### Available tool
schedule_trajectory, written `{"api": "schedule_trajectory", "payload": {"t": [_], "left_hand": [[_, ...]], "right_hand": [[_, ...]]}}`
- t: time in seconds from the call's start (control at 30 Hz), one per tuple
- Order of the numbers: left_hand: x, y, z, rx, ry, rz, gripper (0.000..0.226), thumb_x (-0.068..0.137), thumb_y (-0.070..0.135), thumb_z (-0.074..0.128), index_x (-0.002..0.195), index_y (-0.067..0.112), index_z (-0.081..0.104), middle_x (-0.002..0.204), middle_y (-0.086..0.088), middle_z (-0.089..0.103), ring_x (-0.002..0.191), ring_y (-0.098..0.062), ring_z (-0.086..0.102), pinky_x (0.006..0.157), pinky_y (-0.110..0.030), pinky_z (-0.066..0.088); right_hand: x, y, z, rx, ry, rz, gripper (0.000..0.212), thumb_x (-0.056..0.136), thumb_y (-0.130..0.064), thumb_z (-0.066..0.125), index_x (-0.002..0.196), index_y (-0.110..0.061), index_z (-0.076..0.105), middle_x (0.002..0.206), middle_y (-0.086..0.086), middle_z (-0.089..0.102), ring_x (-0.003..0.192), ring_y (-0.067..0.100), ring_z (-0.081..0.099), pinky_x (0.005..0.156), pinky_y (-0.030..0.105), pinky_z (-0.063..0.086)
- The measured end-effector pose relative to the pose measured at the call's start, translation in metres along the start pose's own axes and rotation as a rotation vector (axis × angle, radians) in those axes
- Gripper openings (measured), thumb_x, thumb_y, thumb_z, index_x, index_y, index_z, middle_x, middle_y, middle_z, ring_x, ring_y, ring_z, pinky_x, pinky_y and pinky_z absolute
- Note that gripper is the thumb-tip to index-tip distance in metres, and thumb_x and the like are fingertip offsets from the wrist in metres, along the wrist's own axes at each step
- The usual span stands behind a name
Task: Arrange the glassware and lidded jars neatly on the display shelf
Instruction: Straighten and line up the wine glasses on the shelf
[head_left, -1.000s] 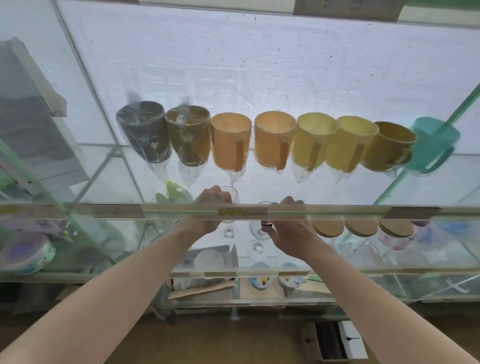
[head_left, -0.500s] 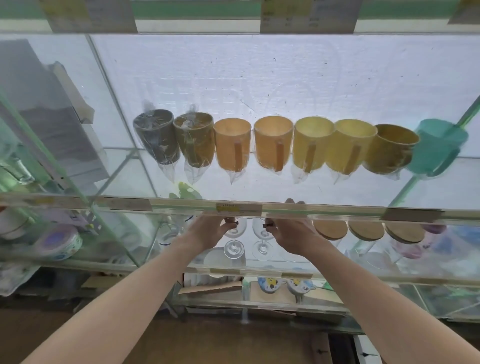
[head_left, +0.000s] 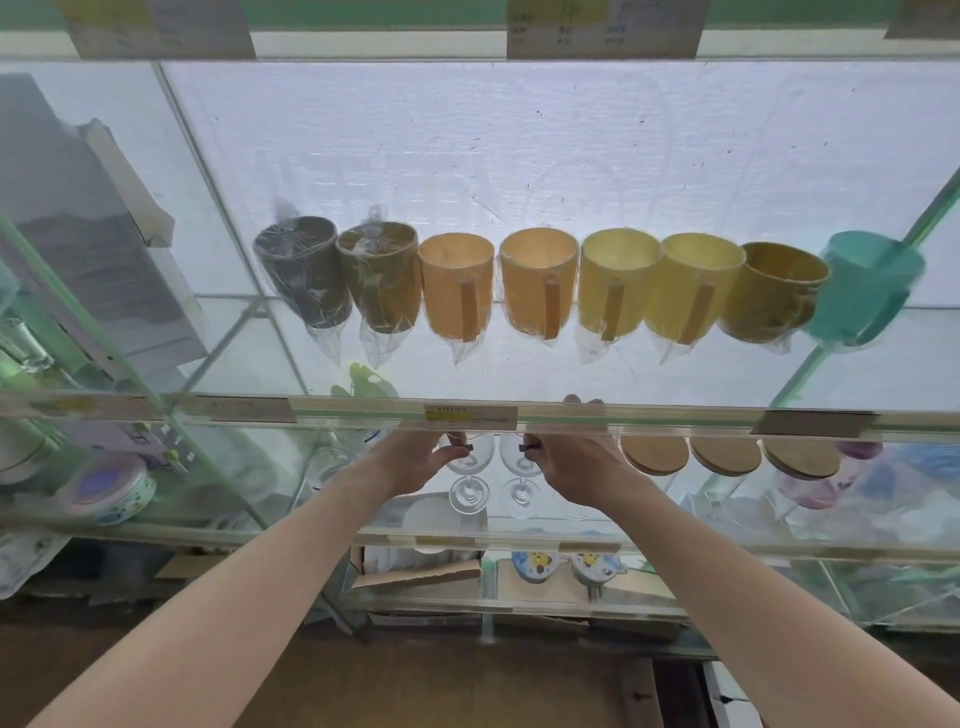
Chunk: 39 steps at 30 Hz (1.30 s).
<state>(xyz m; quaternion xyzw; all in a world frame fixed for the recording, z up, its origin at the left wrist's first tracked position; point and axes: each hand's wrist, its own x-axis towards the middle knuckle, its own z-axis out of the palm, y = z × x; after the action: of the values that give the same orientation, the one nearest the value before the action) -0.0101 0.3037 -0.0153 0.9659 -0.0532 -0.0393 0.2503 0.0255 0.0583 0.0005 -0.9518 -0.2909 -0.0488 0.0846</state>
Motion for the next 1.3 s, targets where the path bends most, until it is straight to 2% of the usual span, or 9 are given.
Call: {"api": "schedule_trajectory", "payload": {"t": [0.4,0.67,0.8,0.9,1.03,1.1,1.2,1.3], "left_hand": [[0.007,-0.008,0.001,0.049,-0.076,-0.085,0.037,0.099,0.056,0.048,0.123,0.03,0.063,0.134,0.001,0.064,0.122,-0.022,0.057,0.082,-0.026,0.031],[0.008,-0.012,0.0,0.031,-0.107,-0.042,0.023,0.098,0.054,0.052,0.106,0.034,0.061,0.123,0.004,0.066,0.118,-0.019,0.06,0.093,-0.036,0.046],[0.006,-0.014,0.0,0.025,-0.083,-0.026,0.021,0.096,0.056,0.053,0.103,0.037,0.061,0.117,0.006,0.068,0.113,-0.018,0.063,0.087,-0.033,0.046],[0.005,-0.014,0.0,0.021,-0.059,-0.009,0.019,0.096,0.055,0.054,0.101,0.038,0.062,0.114,0.008,0.069,0.11,-0.017,0.064,0.083,-0.031,0.044],[0.003,-0.012,-0.001,0.037,-0.04,-0.002,0.019,0.096,0.053,0.057,0.104,0.037,0.063,0.113,0.008,0.067,0.106,-0.018,0.062,0.089,-0.036,0.049],[0.002,-0.01,-0.002,0.048,-0.027,0.014,0.019,0.096,0.052,0.057,0.107,0.036,0.063,0.109,0.01,0.064,0.105,-0.02,0.061,0.086,-0.034,0.046],[0.001,-0.007,-0.004,0.039,-0.021,0.04,0.024,0.096,0.052,0.058,0.115,0.037,0.061,0.12,0.011,0.064,0.111,-0.017,0.058,0.086,-0.029,0.04],[0.0,-0.003,-0.004,0.031,-0.011,0.047,0.039,0.093,0.055,0.06,0.127,0.036,0.057,0.133,0.01,0.061,0.12,-0.018,0.056,0.091,-0.028,0.039]], "right_hand": [[0.002,0.003,0.007,-0.005,0.0,0.014,0.013,0.098,-0.033,0.055,0.09,-0.025,0.064,0.094,-0.001,0.065,0.105,0.028,0.046,0.086,0.04,0.028],[0.0,0.001,0.006,0.044,0.004,0.009,0.012,0.098,-0.029,0.058,0.095,-0.021,0.066,0.097,0.001,0.068,0.107,0.028,0.048,0.087,0.042,0.038],[-0.002,0.001,0.004,0.03,0.023,-0.002,0.01,0.097,-0.029,0.059,0.102,-0.023,0.066,0.106,0.001,0.065,0.108,0.028,0.047,0.09,0.042,0.035],[-0.004,0.0,0.001,0.006,0.056,-0.026,0.021,0.095,-0.028,0.064,0.113,-0.019,0.057,0.115,0.003,0.056,0.105,0.03,0.047,0.091,0.044,0.036],[-0.008,0.005,-0.005,-0.041,0.057,-0.023,0.037,0.091,-0.03,0.068,0.118,-0.015,0.048,0.121,0.005,0.047,0.102,0.03,0.045,0.092,0.045,0.036],[-0.012,0.013,-0.008,-0.027,0.044,-0.014,0.044,0.089,-0.031,0.071,0.121,-0.015,0.046,0.123,0.004,0.045,0.104,0.029,0.044,0.092,0.044,0.037],[-0.019,0.027,-0.012,0.034,0.032,0.002,0.054,0.086,-0.032,0.074,0.126,-0.018,0.041,0.127,0.002,0.041,0.108,0.027,0.041,0.092,0.04,0.036],[-0.027,0.039,-0.015,0.079,0.017,0.038,0.063,0.083,-0.037,0.078,0.131,-0.021,0.039,0.127,0.0,0.04,0.11,0.025,0.041,0.096,0.041,0.037]]}}
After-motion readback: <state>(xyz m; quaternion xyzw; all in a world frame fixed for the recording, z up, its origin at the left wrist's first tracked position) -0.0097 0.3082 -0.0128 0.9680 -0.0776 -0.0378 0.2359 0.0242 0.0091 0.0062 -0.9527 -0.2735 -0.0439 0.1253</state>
